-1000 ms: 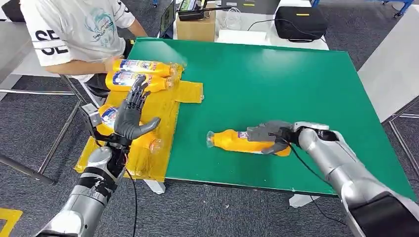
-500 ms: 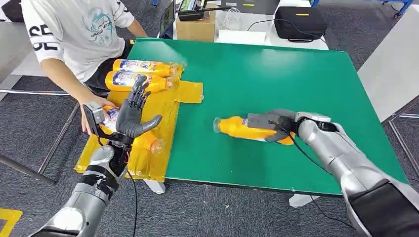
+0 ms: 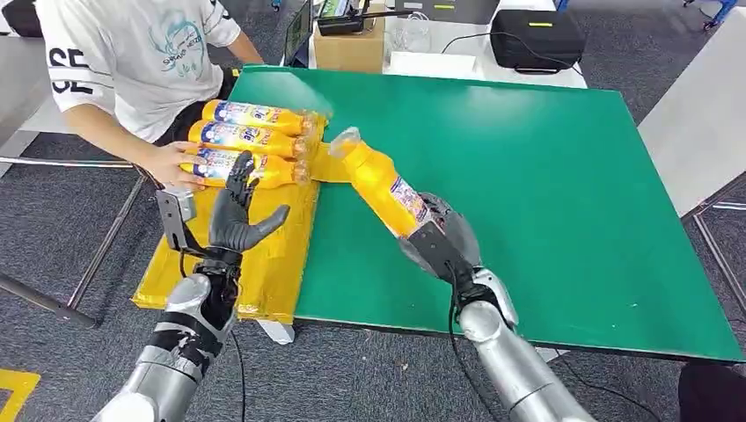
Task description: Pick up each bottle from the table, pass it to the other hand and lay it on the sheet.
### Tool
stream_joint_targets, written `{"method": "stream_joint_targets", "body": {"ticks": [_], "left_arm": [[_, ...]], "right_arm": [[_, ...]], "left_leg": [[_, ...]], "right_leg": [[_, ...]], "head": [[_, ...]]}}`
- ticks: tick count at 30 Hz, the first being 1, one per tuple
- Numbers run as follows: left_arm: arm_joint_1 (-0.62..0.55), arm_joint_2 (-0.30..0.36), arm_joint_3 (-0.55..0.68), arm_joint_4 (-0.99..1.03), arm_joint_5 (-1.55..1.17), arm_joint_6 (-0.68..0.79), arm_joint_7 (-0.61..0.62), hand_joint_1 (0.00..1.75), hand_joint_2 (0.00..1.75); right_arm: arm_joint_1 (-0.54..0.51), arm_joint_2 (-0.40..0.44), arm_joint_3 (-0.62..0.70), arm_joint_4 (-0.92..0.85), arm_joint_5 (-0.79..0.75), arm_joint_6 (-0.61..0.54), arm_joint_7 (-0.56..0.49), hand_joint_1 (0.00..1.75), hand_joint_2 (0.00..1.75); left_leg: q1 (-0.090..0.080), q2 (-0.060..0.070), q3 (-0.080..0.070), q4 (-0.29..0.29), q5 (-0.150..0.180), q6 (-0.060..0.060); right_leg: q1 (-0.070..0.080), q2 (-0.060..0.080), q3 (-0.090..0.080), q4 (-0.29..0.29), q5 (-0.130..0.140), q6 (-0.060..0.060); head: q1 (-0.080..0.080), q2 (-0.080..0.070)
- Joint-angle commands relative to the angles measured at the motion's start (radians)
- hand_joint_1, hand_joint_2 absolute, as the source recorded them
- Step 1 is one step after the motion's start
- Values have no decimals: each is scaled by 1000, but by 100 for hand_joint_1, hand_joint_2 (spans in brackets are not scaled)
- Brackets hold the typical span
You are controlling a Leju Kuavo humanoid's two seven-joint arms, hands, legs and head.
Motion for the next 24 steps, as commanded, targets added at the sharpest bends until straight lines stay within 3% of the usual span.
{"method": "stream_joint_targets", "body": {"ticks": [1,13,24], "left_arm": [[-113,-9,-131,99,19,-13,24,0,175],[-113,-3,-175,76,132,-128,88,0,175],[-113,15,-266,-12,266,-232,162,0,175]], "right_arm": [[-8,85,-40,3,3,-50,-79,175,175],[-75,91,5,113,21,-36,-128,175,175],[-182,103,141,277,211,-47,-132,175,175]], "left_leg": [[0,1,4,1,-2,-1],[0,3,7,1,-3,-1],[0,4,5,1,-2,-1]], "right_leg": [[0,-1,4,1,-2,-2],[1,1,7,1,-2,-2],[1,2,4,1,-1,-2]], "head": [[0,0],[0,0],[-1,0]]}}
